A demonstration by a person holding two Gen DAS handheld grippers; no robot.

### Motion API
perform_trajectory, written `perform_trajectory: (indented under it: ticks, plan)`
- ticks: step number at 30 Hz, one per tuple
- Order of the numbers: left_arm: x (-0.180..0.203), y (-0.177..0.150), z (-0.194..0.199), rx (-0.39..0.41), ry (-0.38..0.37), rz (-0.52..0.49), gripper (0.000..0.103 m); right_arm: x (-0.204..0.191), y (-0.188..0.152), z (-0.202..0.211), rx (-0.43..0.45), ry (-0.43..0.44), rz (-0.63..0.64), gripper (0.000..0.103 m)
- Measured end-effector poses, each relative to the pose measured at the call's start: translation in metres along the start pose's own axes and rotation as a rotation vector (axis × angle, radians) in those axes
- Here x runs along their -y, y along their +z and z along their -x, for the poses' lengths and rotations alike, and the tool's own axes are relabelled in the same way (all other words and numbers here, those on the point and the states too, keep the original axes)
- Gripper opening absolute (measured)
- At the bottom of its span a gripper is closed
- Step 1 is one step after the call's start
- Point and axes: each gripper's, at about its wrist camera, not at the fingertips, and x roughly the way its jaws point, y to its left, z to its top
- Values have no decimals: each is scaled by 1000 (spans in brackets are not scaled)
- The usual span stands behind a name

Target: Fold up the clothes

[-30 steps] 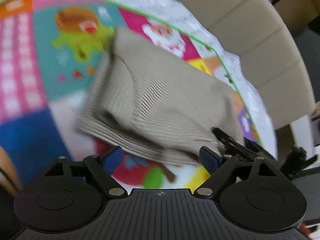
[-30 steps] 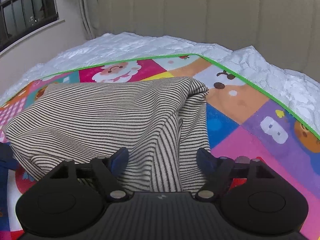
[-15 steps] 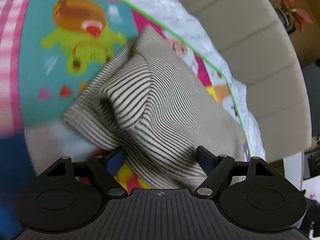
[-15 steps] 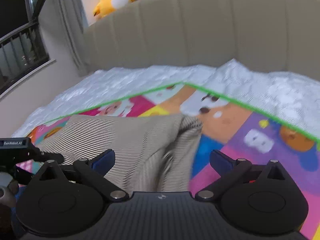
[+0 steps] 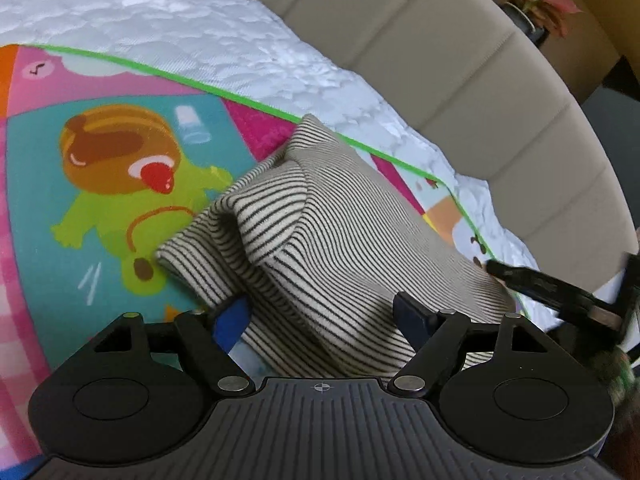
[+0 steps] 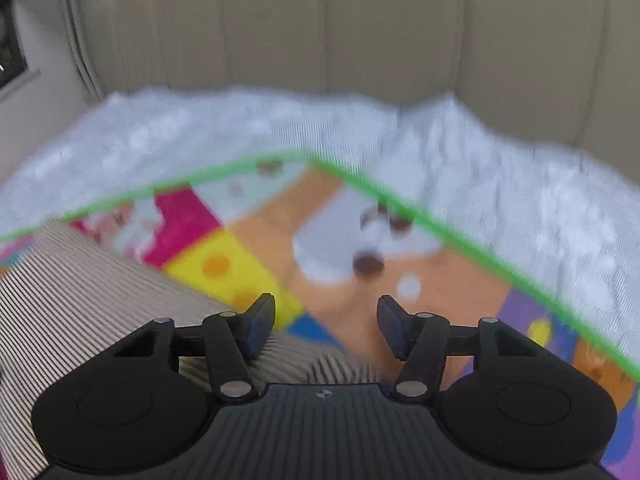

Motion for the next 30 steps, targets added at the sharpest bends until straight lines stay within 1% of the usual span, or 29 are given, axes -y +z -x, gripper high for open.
perform_trajectory:
  ticks: [3, 7, 10, 12, 14, 15, 16, 17, 18, 19, 20, 21, 23, 25, 26, 27, 28, 29, 30]
  plan:
    - [-5, 2, 2, 11, -2, 13, 83, -6, -25, 18, -14, 2, 45, 58]
    - [-10, 5, 6, 30, 6, 41, 85, -18, -65, 52, -69, 18, 63, 58]
    - [-14, 7, 9, 45, 12, 63, 90, -32, -90, 73, -108, 31, 104, 58]
    - [-15, 6, 12, 50, 32, 60, 93, -43, -104, 85, -127, 38, 116, 59]
    - [-16, 3, 15, 42, 70, 52, 94, -51, -115, 94, -139, 45, 103, 64]
    - [-17, 0, 18, 33, 86, 55, 94, -52, -119, 97, -145, 49, 96, 69]
    - [-17, -3, 22, 23, 99, 61, 94, -53, -123, 99, -150, 52, 89, 72]
    - [-17, -6, 27, 3, 108, 68, 95, -55, -128, 102, -152, 56, 89, 79]
    - [-16, -8, 31, -21, 114, 75, 95, -57, -132, 106, -139, 59, 93, 82]
    - [-14, -11, 35, -46, 112, 78, 95, -58, -137, 112, -121, 61, 98, 82]
    - [-12, -16, 41, -72, 105, 79, 96, -58, -138, 117, -92, 60, 101, 83]
    - [-9, -20, 44, -95, 94, 76, 96, -58, -138, 125, -42, 70, 104, 83]
    - [-5, -33, 50, -139, 73, 63, 96, -56, -137, 143, 51, 132, 91, 82]
    - [-1, -47, 52, -175, 71, 41, 93, -57, -136, 150, 71, 211, 93, 82]
    - [1, -54, 51, -190, 85, 21, 87, -59, -137, 149, 55, 236, 103, 83]
    - [4, -57, 48, -195, 108, -11, 83, -64, -139, 142, 1, 239, 128, 83]
    - [8, -60, 46, -195, 129, -48, 81, -68, -142, 131, -74, 222, 155, 83]
    - [12, -63, 43, -194, 151, -86, 81, -70, -144, 121, -117, 207, 155, 85]
    - [14, -63, 42, -189, 160, -111, 81, -69, -145, 114, -139, 197, 142, 89]
